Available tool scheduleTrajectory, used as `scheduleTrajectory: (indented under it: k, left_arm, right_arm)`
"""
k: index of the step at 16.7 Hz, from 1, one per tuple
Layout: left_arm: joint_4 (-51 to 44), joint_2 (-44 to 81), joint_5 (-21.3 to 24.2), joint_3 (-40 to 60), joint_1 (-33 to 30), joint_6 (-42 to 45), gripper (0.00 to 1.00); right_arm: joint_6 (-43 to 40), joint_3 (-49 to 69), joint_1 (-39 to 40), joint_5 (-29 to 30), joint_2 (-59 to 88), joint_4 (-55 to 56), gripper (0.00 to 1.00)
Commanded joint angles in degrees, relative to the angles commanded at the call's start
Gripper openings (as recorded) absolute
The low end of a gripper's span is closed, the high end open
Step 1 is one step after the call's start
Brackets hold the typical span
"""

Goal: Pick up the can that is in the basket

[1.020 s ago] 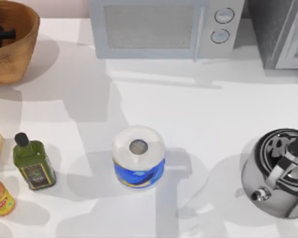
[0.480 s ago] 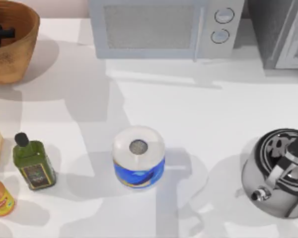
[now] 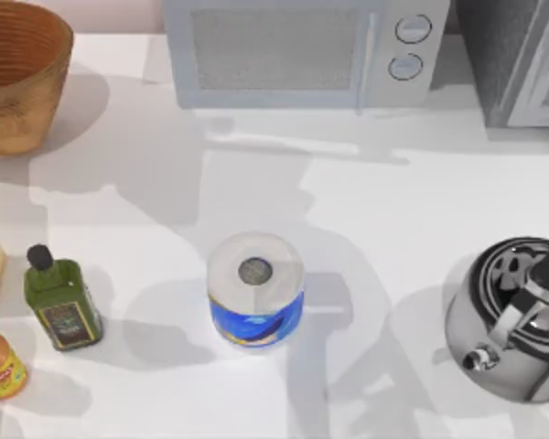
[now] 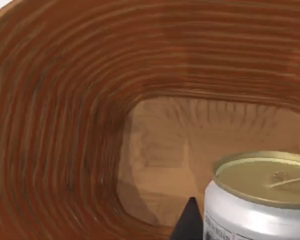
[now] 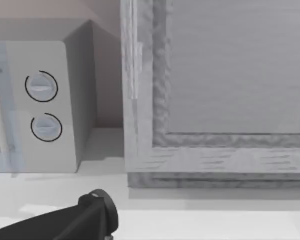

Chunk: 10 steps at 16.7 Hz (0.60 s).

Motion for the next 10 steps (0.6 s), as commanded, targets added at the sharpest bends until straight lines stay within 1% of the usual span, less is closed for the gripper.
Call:
scheduleTrajectory:
  k: [5, 10]
  left_arm:
    - [13.5, -34.8, -2.2, -30.3, -2.2, -2.4, 0.00]
    - [26.7, -70.9, -2.9, -61.8, -4.9, -4.2, 0.00]
  right_arm:
    - [0.0, 0.0, 0.0, 0.0, 0.0, 0.0, 1.00]
    - [0.0, 0.0, 0.0, 0.0, 0.0, 0.0, 1.00]
